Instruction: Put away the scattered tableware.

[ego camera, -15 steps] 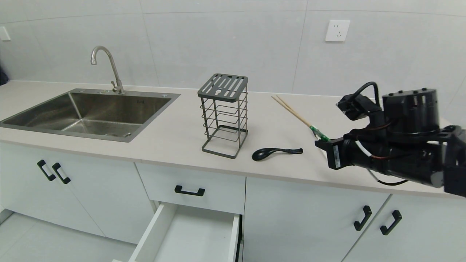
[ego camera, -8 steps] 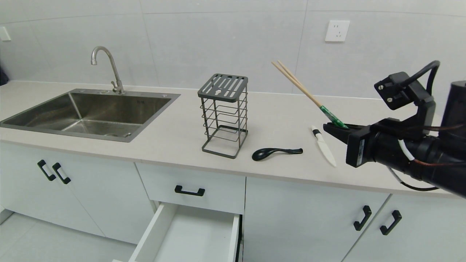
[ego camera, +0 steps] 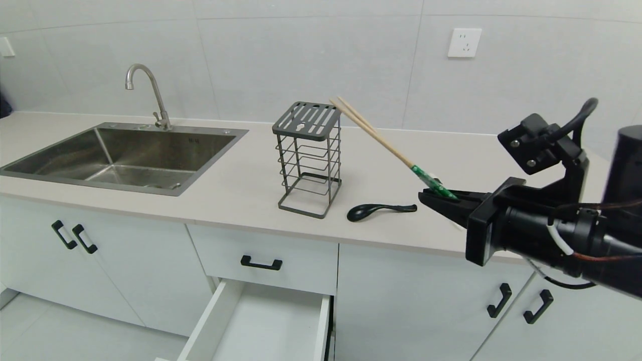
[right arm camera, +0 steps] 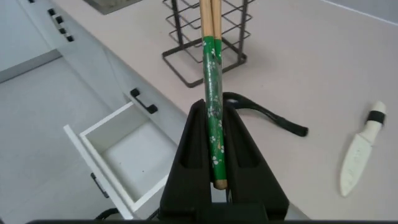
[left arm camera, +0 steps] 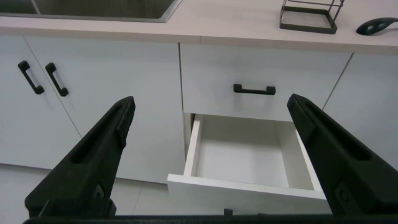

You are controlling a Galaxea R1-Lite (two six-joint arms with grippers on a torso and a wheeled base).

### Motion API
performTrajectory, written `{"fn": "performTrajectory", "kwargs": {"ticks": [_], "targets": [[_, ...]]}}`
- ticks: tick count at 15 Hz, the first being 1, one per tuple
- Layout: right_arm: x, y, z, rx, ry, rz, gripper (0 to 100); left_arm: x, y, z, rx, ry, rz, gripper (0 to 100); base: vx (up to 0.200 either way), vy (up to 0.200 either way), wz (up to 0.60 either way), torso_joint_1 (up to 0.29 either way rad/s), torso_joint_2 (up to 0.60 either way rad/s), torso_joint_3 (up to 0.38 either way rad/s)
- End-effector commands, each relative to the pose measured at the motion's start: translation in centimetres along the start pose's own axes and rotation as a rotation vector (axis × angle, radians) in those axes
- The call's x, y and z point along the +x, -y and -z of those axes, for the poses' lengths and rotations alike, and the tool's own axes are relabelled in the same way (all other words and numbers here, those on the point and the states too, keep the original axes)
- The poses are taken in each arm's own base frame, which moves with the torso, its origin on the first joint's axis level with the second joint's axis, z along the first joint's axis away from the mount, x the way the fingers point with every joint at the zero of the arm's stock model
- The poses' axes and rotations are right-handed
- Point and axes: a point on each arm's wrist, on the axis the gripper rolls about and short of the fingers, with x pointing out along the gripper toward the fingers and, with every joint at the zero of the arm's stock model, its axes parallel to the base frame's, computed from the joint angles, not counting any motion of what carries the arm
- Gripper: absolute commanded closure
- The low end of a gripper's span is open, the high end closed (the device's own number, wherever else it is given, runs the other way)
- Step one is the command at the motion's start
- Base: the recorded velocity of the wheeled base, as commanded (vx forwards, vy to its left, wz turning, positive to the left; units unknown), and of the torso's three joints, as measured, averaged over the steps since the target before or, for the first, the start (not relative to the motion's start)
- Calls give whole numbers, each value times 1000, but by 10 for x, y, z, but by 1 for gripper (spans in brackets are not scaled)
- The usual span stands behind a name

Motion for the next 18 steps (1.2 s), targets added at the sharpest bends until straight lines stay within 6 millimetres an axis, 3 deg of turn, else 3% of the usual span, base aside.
{"fn": "performTrajectory", "kwargs": {"ticks": [1,6,10,13,18], "targets": [[16,-11,8,-16,-38,-78,100,0,0,0,0,-1,0,0,0,0,0,0,0,0],[53,-33,20,-40,-40,-241,100,0,0,0,0,-1,0,0,0,0,0,0,0,0],[86,-69,54,-60,-172,-343,100,0,0,0,0,-1,0,0,0,0,0,0,0,0],[118,-76,67,-69,-210,-385,100,0,0,0,0,-1,0,0,0,0,0,0,0,0],[134,-79,82,-96,-245,-486,100,0,0,0,0,-1,0,0,0,0,0,0,0,0]]}}
